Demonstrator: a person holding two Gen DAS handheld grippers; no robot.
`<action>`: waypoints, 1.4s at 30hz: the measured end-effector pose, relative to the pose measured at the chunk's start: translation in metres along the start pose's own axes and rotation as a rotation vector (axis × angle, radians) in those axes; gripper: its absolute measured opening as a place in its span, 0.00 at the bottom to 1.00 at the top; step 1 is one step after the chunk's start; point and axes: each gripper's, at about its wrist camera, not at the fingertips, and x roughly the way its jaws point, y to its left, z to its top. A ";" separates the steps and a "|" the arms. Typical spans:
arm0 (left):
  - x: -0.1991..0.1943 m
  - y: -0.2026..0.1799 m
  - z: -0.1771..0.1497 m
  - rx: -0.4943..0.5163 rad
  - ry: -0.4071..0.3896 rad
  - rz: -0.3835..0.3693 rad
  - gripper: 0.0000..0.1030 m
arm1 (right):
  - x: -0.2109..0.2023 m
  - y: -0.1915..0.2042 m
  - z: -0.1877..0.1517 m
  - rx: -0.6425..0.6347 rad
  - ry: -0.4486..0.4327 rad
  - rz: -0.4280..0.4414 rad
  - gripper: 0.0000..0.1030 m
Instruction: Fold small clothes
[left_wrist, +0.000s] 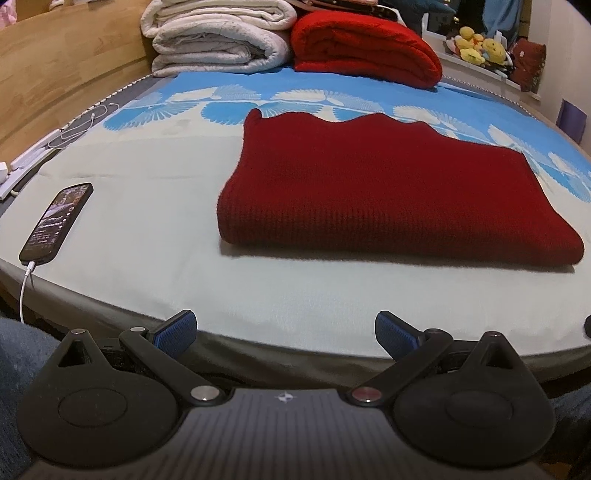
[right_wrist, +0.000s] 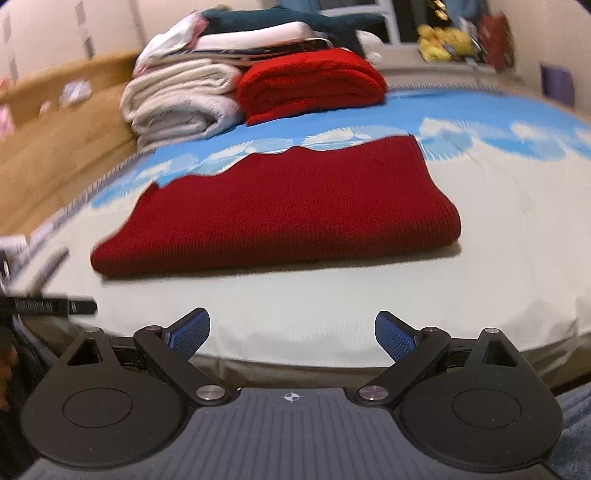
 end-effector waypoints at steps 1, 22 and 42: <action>0.001 0.002 0.003 -0.005 -0.001 0.001 1.00 | 0.001 -0.008 0.005 0.072 0.003 0.022 0.93; 0.072 0.077 0.083 -0.274 0.073 0.165 1.00 | 0.131 -0.144 0.052 1.032 -0.168 0.023 0.55; 0.077 0.041 0.085 -0.245 0.059 0.166 1.00 | 0.108 -0.184 0.084 0.953 -0.131 -0.315 0.14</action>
